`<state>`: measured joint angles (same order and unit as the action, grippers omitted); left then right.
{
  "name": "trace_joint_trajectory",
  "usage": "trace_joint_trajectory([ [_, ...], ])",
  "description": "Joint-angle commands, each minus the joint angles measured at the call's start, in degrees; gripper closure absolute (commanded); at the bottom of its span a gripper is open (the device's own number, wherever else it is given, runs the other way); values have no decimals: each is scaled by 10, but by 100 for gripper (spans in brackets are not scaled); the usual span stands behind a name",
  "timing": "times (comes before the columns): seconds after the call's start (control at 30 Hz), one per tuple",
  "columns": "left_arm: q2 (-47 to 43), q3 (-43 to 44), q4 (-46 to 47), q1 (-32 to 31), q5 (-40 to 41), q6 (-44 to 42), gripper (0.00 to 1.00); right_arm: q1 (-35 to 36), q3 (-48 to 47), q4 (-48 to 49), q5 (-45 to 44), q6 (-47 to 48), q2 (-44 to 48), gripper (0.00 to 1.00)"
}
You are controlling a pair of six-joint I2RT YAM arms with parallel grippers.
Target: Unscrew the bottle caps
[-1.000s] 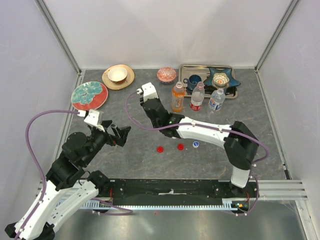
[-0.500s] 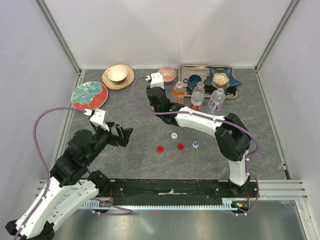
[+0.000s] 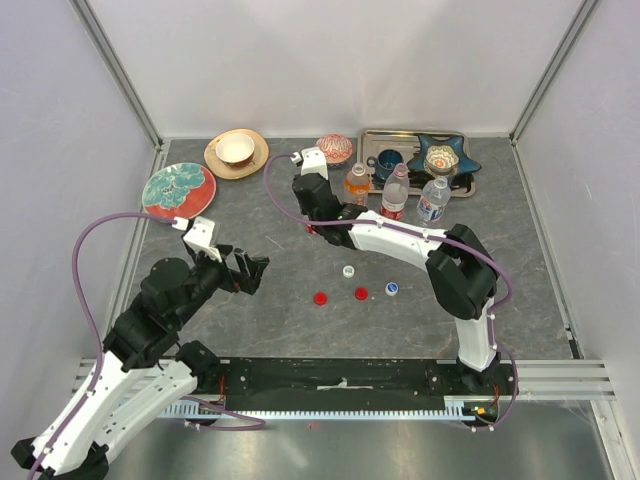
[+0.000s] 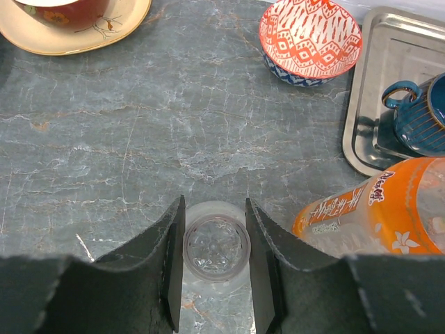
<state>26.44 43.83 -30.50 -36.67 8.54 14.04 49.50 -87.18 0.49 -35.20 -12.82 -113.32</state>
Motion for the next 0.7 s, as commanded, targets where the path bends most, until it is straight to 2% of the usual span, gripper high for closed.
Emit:
trace_joint_trajectory([
  [0.0, 7, 2, 26, 1, -5, 16, 1, -1, -16, -24, 7, -13, 6, 77],
  [0.1, 11, 3, 26, 1, -6, 15, 1, -2, -16, -26, 7, -13, 10, 70],
  [0.27, 15, 1, 30, 1, -17, 16, 1, -2, -18, -28, 1, -14, 13, 67],
  [0.47, 21, 5, 35, 1, -23, 14, 1, -2, -28, -37, -2, -22, 19, 58],
  [0.67, 28, 5, 39, 1, -24, 13, 1, -1, -36, -42, -2, -20, 27, 45],
])
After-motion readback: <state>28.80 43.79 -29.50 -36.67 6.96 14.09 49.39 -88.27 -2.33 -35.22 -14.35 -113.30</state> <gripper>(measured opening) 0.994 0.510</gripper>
